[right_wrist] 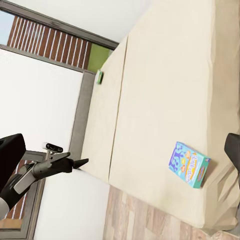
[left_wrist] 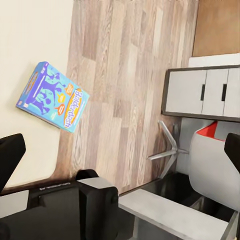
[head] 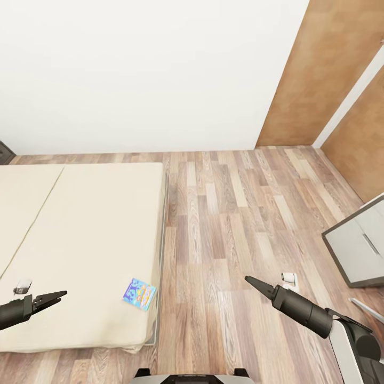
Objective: Put all the toys in the child's room - the three board games (two on the bed and one on the table), the two jigsaw puzzles on the table, and the tennis ball on the table - inside the toy box on the table in the child's room.
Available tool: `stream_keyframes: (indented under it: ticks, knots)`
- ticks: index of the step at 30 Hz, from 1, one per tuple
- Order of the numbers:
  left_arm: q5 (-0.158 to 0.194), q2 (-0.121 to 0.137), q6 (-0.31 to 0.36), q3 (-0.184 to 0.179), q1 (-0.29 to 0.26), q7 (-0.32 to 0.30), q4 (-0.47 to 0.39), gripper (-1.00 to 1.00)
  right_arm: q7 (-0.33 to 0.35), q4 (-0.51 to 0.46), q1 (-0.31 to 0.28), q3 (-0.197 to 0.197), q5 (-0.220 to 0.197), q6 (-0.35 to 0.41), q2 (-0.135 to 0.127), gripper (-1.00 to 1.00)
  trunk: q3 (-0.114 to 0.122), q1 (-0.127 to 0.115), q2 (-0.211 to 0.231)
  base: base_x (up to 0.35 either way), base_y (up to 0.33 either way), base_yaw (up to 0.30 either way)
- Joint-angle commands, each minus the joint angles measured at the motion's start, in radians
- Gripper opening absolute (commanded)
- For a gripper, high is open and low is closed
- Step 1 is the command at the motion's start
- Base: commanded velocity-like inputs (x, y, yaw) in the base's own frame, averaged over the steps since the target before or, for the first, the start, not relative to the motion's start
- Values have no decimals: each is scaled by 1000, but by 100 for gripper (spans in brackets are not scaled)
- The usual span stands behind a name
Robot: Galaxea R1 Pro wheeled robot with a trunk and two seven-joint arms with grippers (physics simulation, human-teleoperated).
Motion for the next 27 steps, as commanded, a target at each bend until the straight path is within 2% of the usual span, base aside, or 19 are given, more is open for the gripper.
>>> stream_keyframes:
  ticks: [1,27]
  knots:
    - [1,0,10,0,0,-3,0,100,1,0,-1,-1,-2,5,0,100,0,1,-1,0,0,0]
    - [0,0,8,-1,0,-2,0,100,1,1,-1,-1,-1,-3,0,100,44,1,-1,0,0,0]
